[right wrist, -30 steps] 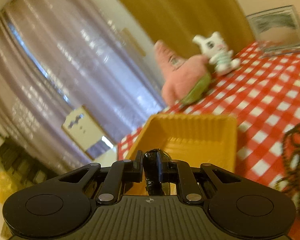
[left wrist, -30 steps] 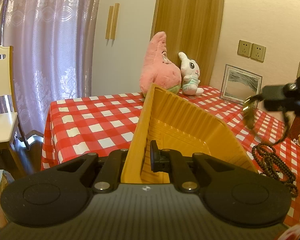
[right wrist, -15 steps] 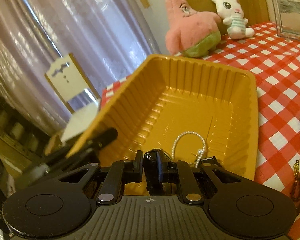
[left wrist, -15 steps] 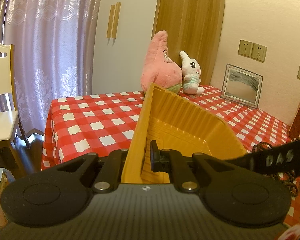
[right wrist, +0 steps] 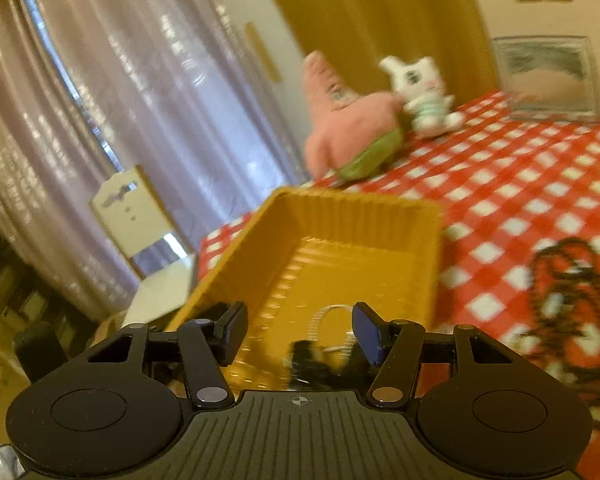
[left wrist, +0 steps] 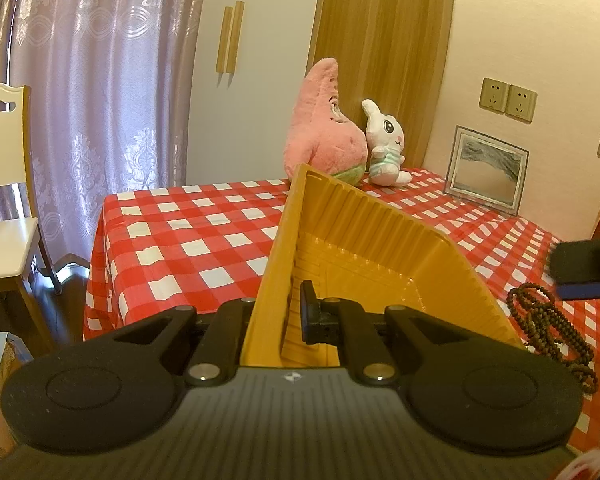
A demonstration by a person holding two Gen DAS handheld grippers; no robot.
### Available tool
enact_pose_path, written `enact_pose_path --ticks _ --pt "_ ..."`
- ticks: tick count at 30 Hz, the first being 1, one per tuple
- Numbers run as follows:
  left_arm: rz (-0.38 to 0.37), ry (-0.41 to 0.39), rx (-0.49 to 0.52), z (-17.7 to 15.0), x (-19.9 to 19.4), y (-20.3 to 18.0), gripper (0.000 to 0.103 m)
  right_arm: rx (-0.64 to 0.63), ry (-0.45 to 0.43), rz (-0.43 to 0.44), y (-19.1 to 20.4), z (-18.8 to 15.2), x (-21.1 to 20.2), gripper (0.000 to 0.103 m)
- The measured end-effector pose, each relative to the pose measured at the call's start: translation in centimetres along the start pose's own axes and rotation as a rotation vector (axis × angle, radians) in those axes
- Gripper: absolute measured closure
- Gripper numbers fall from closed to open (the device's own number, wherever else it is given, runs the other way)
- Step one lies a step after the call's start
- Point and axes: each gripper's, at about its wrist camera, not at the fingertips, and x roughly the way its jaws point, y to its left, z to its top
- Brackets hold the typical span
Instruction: Organize jewelry
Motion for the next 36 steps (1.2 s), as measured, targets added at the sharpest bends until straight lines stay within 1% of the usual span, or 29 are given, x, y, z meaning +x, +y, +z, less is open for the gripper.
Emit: enact_pose_path --ticks 2,4,8,11,13,17,30,32,36 --pt "0.000 0.003 0.000 0.0 0.0 0.0 0.095 0.012 -0.010 -0.048 -1.1 -0.2 -1.3 0.045" --pt "0.000 0.001 0.002 0.1 0.1 0.0 0.095 0.039 -0.001 -0.105 -2.7 -0.7 -2.3 0.045" --pt "0.001 0.004 0.002 0.1 0.3 0.2 0.095 0.150 0.062 -0.237 -6.8 -2.0 -3.2 0.047" --pt "0.000 0.003 0.004 0.1 0.3 0.2 0.095 0.240 0.099 -0.285 -9.0 -3.1 -3.4 0.050" --pt "0.000 0.004 0.003 0.1 0.3 0.2 0.095 0.277 0.107 -0.299 -10.2 -3.5 -3.5 0.050" --pt "0.002 0.005 0.004 0.1 0.4 0.2 0.095 0.294 0.123 -0.316 -11.2 -3.8 -3.2 0.051" --pt "0.003 0.005 0.003 0.1 0.5 0.2 0.095 0.290 0.140 -0.347 -11.4 -4.0 -1.8 0.052" --pt "0.003 0.005 0.004 0.1 0.5 0.2 0.095 0.305 0.137 -0.347 -11.7 -3.9 -1.5 0.053" --pt "0.002 0.005 0.006 0.1 0.5 0.2 0.095 0.367 0.121 -0.340 -12.5 -3.8 -1.0 0.058"
